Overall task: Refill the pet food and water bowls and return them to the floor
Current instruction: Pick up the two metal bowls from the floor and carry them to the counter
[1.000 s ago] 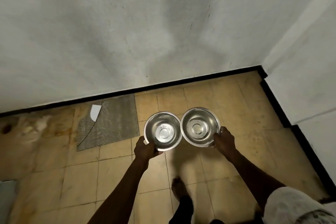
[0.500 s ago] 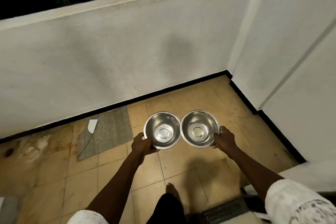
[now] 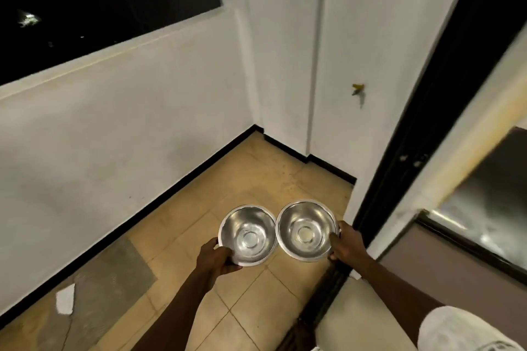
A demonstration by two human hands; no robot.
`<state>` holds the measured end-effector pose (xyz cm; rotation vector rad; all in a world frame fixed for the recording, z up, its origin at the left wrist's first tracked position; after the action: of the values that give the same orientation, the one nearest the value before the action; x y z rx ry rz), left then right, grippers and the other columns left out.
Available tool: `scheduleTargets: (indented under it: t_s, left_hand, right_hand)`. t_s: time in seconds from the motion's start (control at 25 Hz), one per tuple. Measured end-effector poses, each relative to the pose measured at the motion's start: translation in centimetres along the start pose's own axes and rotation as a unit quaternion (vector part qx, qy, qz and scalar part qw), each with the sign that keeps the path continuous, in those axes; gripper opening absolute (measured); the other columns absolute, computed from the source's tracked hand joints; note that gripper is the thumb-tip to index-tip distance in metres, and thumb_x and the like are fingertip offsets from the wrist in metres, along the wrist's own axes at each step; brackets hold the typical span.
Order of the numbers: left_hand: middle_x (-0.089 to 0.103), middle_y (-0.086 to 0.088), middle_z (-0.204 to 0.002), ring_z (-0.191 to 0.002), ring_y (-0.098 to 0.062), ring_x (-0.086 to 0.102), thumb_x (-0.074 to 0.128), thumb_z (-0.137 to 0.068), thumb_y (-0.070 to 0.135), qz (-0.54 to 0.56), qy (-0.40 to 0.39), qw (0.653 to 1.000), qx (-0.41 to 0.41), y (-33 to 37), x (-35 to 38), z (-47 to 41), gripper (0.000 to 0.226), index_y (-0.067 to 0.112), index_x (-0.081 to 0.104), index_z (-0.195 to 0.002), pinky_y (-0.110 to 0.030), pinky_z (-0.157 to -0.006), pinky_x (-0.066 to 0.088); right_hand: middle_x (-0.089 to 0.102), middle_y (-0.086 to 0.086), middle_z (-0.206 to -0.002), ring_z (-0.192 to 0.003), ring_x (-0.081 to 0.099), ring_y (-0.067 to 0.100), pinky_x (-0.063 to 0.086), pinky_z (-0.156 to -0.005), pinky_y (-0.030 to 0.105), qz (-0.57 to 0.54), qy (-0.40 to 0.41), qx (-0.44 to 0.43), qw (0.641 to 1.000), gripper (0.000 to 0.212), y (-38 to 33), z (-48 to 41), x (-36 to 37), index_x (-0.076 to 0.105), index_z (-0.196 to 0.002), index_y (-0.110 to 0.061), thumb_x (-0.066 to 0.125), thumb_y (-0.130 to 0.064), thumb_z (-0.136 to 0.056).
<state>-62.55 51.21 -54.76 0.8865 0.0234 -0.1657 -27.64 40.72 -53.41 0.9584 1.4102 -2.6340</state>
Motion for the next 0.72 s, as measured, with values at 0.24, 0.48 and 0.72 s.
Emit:
scheduleTargets:
  t_s: [0.24, 0.48, 0.72]
  left_hand:
    - [0.071, -0.029, -0.107, -0.079, -0.038, 0.075, 0.057, -0.084, -0.015, -0.092, -0.103, 0.990, -0.007, -4.2, 9.1, 6.2, 0.046, 0.003, 0.063, -0.125, -0.049, -0.072, 0.066]
    - [0.072, -0.026, -0.096, -0.075, -0.039, 0.076, 0.058, -0.085, -0.015, -0.202, -0.222, 0.954, 0.001, -8.6, 22.0, 13.3, 0.041, 0.001, 0.061, -0.124, -0.046, -0.068, 0.066]
    - [0.071, -0.024, -0.096, -0.068, -0.032, 0.075, 0.055, -0.089, -0.016, -0.265, -0.292, 0.919, 0.028, -12.5, 36.3, 23.4, 0.035, 0.005, 0.060, -0.118, -0.042, -0.062, 0.066]
  right_hand:
    - [0.070, 0.022, -0.075, -0.050, 0.071, 0.033, 0.059, -0.045, 0.041, -0.057, 0.082, 0.067, 0.993, 0.016, 12.7, 10.2, -7.5, 0.055, -0.102, -0.010, 0.048, -0.001, -0.090]
    - [0.073, 0.022, -0.070, -0.051, 0.073, 0.033, 0.063, -0.052, 0.046, -0.112, 0.186, 0.124, 0.968, 0.018, 24.1, 22.5, -16.8, 0.062, -0.090, -0.004, 0.048, 0.003, -0.081]
    - [0.073, 0.015, -0.071, -0.046, 0.071, 0.022, 0.053, -0.044, 0.027, -0.161, 0.275, 0.177, 0.931, 0.017, 34.8, 31.8, -26.9, 0.064, -0.102, -0.004, 0.053, -0.006, -0.088]
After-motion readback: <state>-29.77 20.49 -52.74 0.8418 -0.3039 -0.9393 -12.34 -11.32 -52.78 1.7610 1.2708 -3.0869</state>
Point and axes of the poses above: each hand's wrist, its own z-axis away from the middle knuckle, its own x-axis out of the palm, y = z × x, the point moved 4 cm from there along -z, towards the middle knuckle
